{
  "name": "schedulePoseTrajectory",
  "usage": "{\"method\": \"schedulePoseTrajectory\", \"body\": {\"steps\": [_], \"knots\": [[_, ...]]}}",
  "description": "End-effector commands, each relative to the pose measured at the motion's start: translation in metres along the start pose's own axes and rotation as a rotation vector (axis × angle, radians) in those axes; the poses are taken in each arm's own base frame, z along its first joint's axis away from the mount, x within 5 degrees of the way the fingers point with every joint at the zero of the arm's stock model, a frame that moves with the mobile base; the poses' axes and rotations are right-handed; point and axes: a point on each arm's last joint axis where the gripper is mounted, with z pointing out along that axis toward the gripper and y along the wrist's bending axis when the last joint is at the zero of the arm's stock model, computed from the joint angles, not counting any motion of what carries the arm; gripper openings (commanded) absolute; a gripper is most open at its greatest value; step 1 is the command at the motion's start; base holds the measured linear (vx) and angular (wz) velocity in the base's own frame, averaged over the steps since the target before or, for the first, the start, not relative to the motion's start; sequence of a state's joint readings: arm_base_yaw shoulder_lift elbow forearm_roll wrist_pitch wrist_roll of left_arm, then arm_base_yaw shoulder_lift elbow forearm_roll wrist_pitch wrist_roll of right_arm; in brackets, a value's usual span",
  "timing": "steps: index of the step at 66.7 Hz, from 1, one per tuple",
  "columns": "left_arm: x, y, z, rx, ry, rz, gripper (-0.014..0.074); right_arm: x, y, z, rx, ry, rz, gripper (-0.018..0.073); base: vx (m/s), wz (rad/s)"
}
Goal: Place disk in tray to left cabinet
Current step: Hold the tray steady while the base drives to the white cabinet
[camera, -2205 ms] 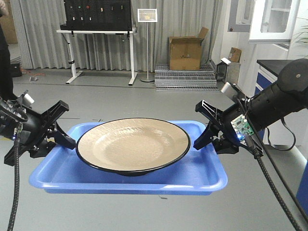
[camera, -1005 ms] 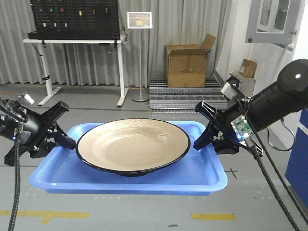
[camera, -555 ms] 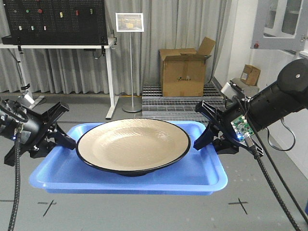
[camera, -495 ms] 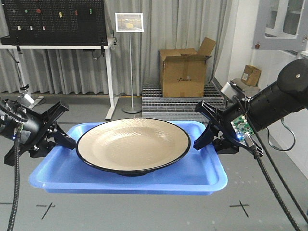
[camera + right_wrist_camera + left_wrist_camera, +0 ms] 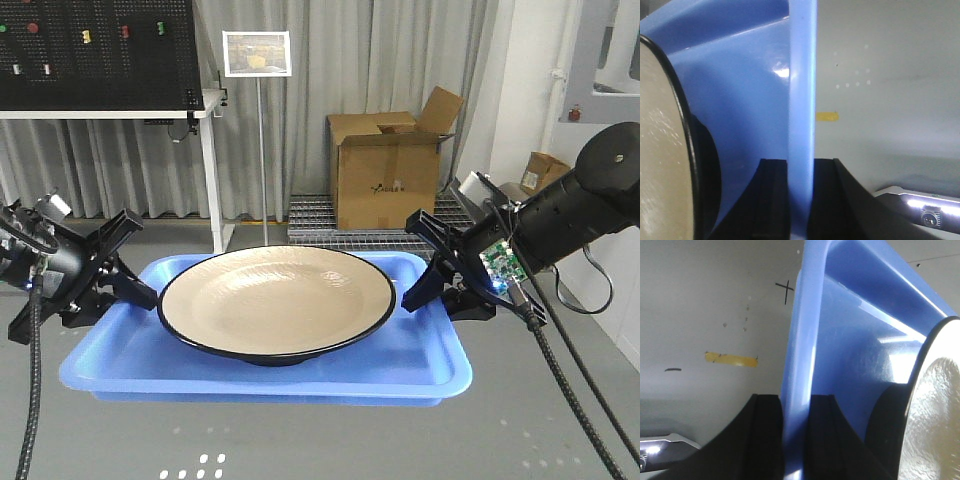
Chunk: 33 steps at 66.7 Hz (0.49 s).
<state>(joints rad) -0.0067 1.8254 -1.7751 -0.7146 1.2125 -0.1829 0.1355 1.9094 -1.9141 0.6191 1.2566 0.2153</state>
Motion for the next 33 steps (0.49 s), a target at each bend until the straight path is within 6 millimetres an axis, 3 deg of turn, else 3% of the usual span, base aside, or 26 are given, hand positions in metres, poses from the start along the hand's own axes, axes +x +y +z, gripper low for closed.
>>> {"method": "schedulePoseTrajectory", "body": {"steps": [1, 33], "knots": [[0.0237, -0.0521, -0.0235, 0.277, 0.065, -0.034, 0.0000, 0.0230, 0.0565, -0.0297, -0.300, 0.034, -0.007, -0.0006, 0.70, -0.02], [0.0237, -0.0521, -0.0235, 0.277, 0.065, -0.034, 0.0000, 0.0230, 0.0565, -0.0297, -0.299, 0.034, -0.007, -0.0006, 0.67, -0.03]]}}
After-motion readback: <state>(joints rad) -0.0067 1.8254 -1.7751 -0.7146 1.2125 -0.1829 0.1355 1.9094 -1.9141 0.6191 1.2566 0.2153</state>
